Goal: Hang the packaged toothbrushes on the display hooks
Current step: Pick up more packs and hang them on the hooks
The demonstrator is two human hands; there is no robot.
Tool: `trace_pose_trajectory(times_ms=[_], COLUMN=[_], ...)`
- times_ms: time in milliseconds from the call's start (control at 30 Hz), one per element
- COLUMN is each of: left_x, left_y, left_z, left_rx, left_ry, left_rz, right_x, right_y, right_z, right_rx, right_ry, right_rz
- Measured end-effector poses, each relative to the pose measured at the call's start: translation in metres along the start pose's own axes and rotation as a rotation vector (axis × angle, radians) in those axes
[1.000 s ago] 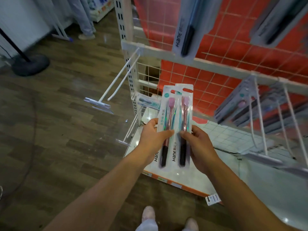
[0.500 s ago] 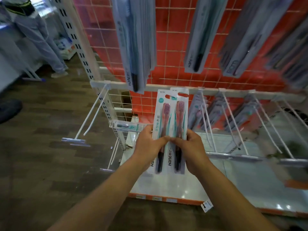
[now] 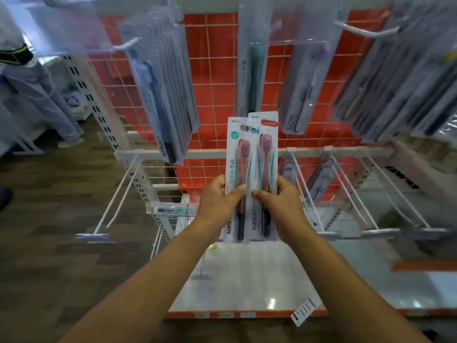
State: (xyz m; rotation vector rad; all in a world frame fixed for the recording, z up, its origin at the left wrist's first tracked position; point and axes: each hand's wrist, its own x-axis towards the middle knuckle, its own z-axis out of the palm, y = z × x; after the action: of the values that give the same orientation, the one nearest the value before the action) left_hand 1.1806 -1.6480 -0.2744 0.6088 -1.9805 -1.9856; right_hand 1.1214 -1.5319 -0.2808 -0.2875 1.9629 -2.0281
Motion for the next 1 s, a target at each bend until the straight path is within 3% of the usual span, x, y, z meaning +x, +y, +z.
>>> trace_pose_trajectory(times_ms=[767,1000], left_x=[0.0,-0.006], left_y=[0.037,0.045], left_z=[0.106,0.127], left_rx=[-0.12,-0.156], left_ry=[-0.137,-0.143], left_rz=[0.018,0.042], right_x=[-0.004,-0.002], right_y=[-0.044,-0.052], right_z=[-0.109,-0.128], right_rx=[-0.001,0.015], right_ry=[0.118,0.087], right_rz=[-0.115,-0.159])
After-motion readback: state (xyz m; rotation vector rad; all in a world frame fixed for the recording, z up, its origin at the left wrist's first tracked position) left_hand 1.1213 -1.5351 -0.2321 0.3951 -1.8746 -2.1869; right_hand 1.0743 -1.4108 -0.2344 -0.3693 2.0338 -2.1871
